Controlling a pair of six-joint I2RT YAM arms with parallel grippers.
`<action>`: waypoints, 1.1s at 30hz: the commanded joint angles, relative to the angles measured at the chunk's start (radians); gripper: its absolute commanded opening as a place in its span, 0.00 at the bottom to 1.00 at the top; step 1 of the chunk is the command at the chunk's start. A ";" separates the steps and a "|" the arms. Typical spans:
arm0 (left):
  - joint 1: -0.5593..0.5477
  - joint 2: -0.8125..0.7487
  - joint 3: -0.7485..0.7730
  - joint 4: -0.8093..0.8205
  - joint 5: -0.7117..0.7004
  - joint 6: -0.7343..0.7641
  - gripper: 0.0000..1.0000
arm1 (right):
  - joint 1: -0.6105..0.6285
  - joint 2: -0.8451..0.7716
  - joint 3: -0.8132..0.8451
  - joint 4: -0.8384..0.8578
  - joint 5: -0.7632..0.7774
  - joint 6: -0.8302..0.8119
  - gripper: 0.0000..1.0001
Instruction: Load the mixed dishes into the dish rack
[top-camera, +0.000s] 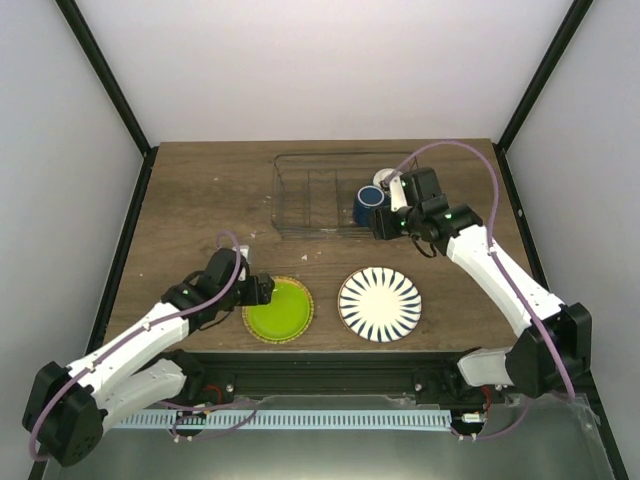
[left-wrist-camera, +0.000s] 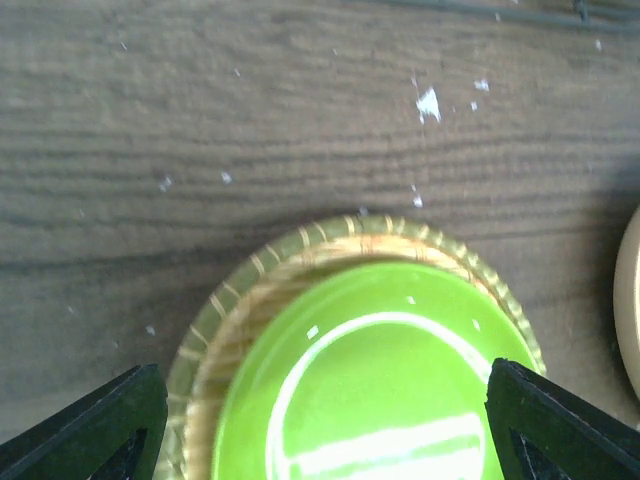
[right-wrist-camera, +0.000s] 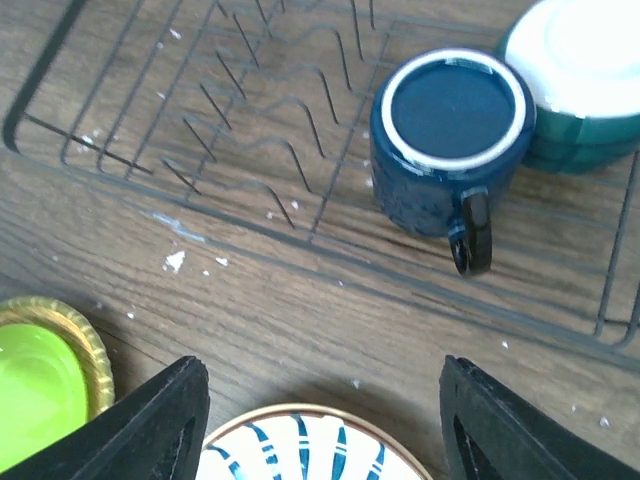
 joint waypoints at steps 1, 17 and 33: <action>-0.069 -0.029 -0.021 -0.103 -0.003 -0.042 0.89 | 0.018 -0.057 -0.064 0.024 0.091 0.099 0.65; -0.104 0.010 -0.103 -0.051 0.036 -0.085 0.83 | 0.022 -0.098 -0.138 0.042 0.092 0.133 0.66; -0.104 0.002 -0.205 0.071 0.135 -0.115 0.77 | 0.022 -0.110 -0.145 0.040 0.100 0.132 0.65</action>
